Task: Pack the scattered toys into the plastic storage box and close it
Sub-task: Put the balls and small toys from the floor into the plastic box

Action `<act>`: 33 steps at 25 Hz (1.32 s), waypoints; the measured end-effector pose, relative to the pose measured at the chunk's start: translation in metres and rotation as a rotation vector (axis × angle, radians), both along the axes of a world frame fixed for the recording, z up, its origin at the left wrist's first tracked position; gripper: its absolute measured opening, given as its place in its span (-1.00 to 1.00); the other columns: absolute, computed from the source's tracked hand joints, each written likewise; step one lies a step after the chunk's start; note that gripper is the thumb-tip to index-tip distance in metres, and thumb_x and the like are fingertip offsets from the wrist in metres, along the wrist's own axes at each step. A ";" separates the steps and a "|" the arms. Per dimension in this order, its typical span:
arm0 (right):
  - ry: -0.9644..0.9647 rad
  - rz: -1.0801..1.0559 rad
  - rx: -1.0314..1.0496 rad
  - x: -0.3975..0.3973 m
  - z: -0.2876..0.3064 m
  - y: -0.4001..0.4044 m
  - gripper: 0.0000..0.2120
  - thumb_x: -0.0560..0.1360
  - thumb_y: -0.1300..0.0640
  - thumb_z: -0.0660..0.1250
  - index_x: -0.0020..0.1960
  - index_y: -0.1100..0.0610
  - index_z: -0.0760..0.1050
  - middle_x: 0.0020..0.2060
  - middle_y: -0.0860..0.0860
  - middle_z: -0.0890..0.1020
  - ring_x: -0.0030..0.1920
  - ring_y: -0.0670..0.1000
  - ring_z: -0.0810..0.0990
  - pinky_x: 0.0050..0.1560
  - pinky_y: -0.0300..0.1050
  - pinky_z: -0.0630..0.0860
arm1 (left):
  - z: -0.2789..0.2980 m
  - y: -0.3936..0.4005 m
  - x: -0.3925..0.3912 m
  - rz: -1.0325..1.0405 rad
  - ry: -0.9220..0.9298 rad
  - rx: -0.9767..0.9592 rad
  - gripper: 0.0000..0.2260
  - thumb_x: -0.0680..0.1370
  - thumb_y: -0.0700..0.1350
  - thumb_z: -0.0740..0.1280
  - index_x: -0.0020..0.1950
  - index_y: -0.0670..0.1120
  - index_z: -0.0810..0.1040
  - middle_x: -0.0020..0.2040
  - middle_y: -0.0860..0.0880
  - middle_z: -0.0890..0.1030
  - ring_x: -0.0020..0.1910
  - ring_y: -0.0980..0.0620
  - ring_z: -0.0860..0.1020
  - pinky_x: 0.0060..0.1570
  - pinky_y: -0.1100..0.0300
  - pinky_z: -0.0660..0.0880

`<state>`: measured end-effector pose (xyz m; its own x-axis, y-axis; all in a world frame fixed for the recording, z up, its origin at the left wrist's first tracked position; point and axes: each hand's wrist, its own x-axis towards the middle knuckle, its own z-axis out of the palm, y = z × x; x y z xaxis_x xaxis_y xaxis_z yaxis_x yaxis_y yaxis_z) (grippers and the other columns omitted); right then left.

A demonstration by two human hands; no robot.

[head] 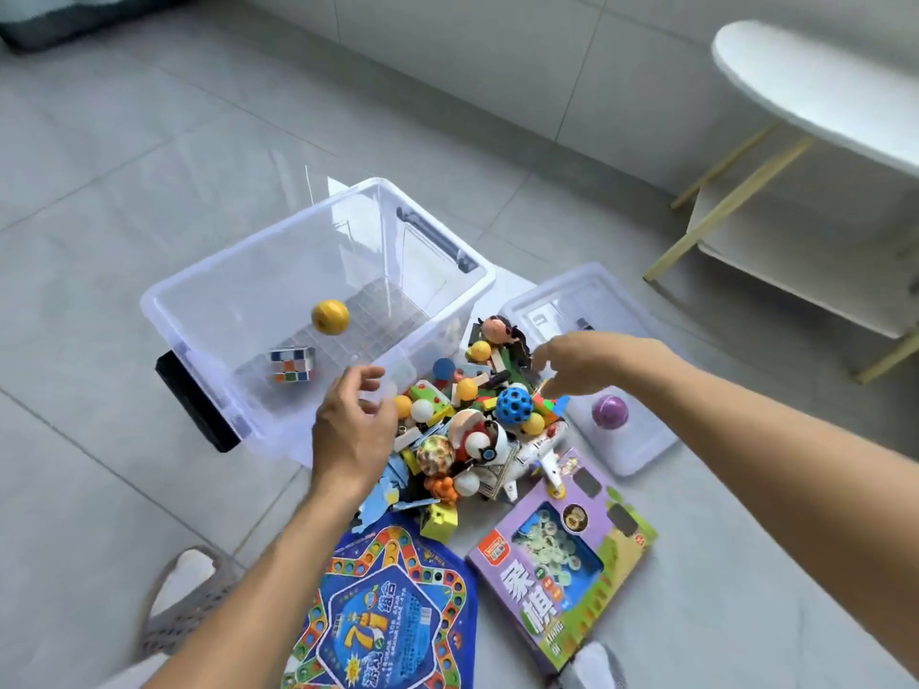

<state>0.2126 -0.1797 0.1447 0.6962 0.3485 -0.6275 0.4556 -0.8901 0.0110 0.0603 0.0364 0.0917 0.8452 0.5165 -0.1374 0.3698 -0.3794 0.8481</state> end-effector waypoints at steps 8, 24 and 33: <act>-0.070 -0.329 0.141 0.038 -0.115 -0.165 -0.34 0.47 0.02 0.35 0.52 -0.09 0.18 0.49 -0.04 0.29 0.36 0.09 0.44 0.27 0.04 0.44 | -0.088 -0.131 0.097 -0.556 0.252 0.476 -0.53 0.50 -0.08 0.25 0.41 0.02 0.34 0.37 -0.03 0.41 0.31 -0.07 0.37 0.29 -0.02 0.32; 0.196 -1.006 0.870 -0.020 -0.127 -0.081 -0.73 0.50 -0.07 0.39 0.08 0.07 0.55 -0.04 0.14 0.65 -0.17 0.09 0.61 -0.07 0.11 0.59 | -0.036 -0.058 0.035 0.036 -0.206 0.101 -0.59 0.39 0.08 0.41 0.16 0.10 0.35 0.01 0.03 0.55 -0.06 -0.01 0.58 -0.15 0.08 0.56; 0.563 -1.068 1.237 0.005 0.012 0.083 -0.50 0.53 0.00 0.39 0.35 0.24 0.39 0.27 0.18 0.46 0.20 0.20 0.54 0.08 0.08 0.59 | 0.012 0.062 0.023 0.324 -0.181 0.254 -0.57 0.48 -0.03 0.39 0.31 -0.08 0.42 0.24 -0.09 0.55 0.17 -0.08 0.53 0.16 0.14 0.40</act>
